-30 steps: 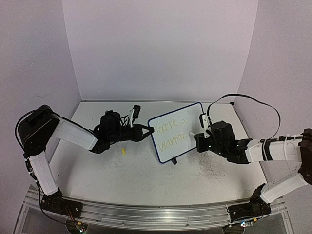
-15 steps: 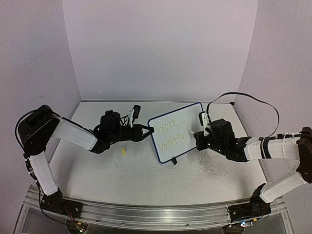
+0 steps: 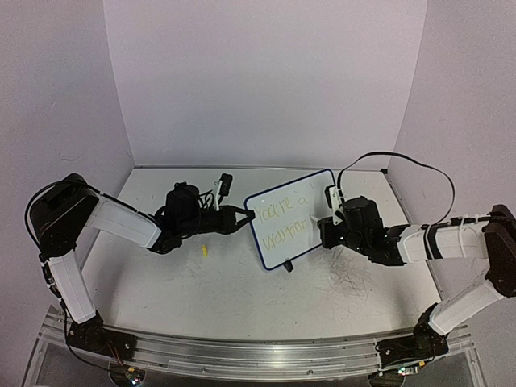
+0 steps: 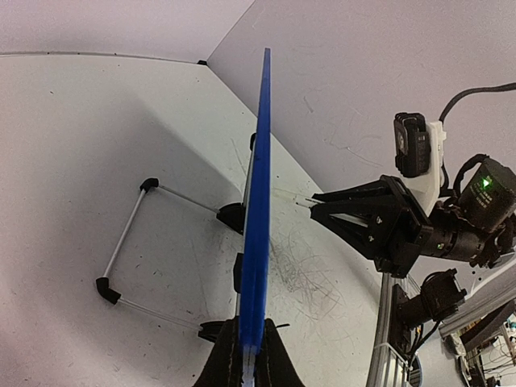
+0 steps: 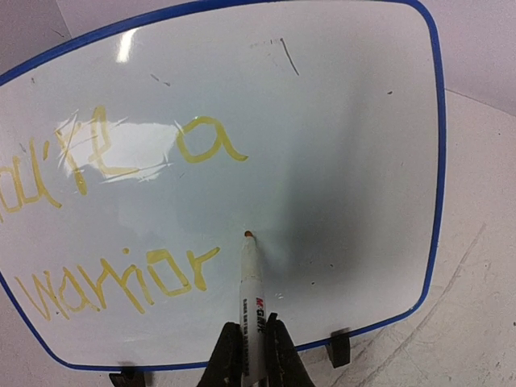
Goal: Write a sentence on the whiteboard
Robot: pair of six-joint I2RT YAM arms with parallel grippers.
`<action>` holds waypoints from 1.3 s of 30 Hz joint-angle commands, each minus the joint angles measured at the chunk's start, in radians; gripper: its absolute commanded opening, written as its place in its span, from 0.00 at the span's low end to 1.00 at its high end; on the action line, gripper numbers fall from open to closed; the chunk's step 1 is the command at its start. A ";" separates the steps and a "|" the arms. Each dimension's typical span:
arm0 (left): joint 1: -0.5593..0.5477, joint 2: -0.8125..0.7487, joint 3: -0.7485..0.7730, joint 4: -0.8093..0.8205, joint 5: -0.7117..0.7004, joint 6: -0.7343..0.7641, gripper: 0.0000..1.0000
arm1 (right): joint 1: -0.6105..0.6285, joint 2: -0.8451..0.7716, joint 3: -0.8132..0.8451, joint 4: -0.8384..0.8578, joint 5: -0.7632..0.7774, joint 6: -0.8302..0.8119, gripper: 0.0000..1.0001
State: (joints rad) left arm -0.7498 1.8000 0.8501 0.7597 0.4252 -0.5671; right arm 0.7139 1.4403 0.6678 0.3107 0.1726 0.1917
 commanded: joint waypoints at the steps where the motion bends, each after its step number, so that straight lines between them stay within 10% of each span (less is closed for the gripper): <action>1: 0.001 -0.030 0.001 -0.030 0.023 0.007 0.00 | -0.001 0.010 0.008 0.003 0.005 0.027 0.00; 39: 0.001 -0.032 -0.002 -0.030 0.029 0.004 0.00 | -0.001 -0.009 0.007 -0.009 -0.026 0.061 0.00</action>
State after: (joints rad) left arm -0.7498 1.7985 0.8501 0.7589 0.4255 -0.5654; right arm 0.7139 1.4203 0.6142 0.2700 0.1327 0.2711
